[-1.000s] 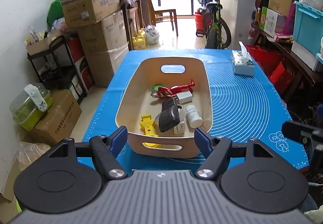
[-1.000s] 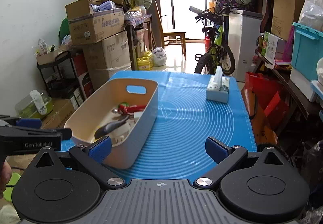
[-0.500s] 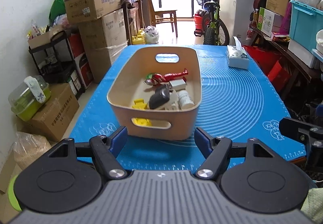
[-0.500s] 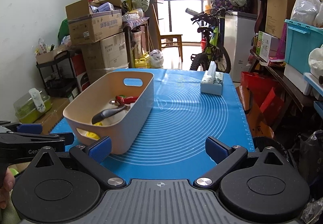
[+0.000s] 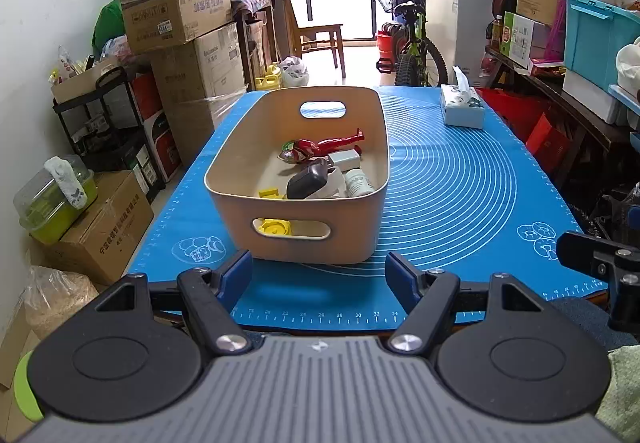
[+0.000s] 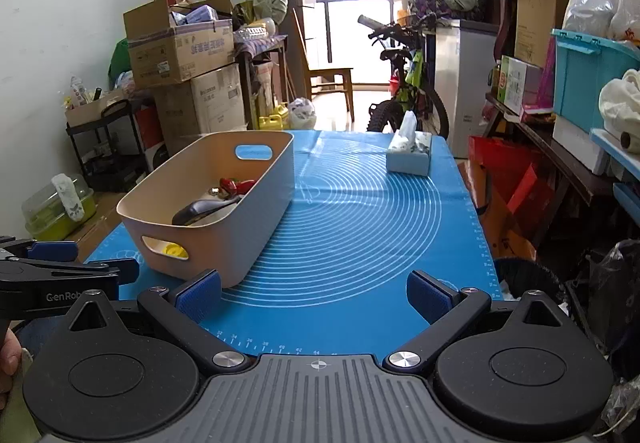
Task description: Organize rigid objects
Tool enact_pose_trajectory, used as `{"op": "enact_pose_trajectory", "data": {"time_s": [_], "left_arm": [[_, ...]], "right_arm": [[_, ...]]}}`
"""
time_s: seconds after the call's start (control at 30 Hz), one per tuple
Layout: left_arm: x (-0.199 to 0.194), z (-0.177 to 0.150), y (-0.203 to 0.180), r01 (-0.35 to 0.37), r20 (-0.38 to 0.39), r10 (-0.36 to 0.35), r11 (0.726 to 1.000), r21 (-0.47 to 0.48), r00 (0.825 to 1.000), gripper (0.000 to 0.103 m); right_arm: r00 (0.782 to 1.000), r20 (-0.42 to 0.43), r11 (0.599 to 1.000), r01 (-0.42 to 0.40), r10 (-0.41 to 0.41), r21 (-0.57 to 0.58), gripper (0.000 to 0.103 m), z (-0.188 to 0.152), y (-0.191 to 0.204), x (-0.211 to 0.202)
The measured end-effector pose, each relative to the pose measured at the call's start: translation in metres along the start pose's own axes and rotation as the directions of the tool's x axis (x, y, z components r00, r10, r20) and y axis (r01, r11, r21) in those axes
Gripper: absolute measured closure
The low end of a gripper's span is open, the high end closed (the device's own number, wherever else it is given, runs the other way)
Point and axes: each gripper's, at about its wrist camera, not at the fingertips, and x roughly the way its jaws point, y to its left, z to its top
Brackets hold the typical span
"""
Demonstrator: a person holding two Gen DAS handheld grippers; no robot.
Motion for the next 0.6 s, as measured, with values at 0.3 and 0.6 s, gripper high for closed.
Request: {"op": "enact_pose_trajectory", "data": {"time_s": [0.3,0.6], "left_arm": [[0.005,-0.008,-0.006,0.026,-0.007,-0.026,0.999,0.028,1.000,0.029],[0.006,-0.011,-0.006,0.037,-0.008,-0.036,0.999,0.024,0.999,0.030]], "right_arm": [[1.000,-0.001,1.000,0.007,-0.007,0.015,0.004,-0.006,0.000,0.001],[1.000,0.008,1.000,0.017,-0.017,-0.011,0.004,-0.011,0.006,0.001]]}}
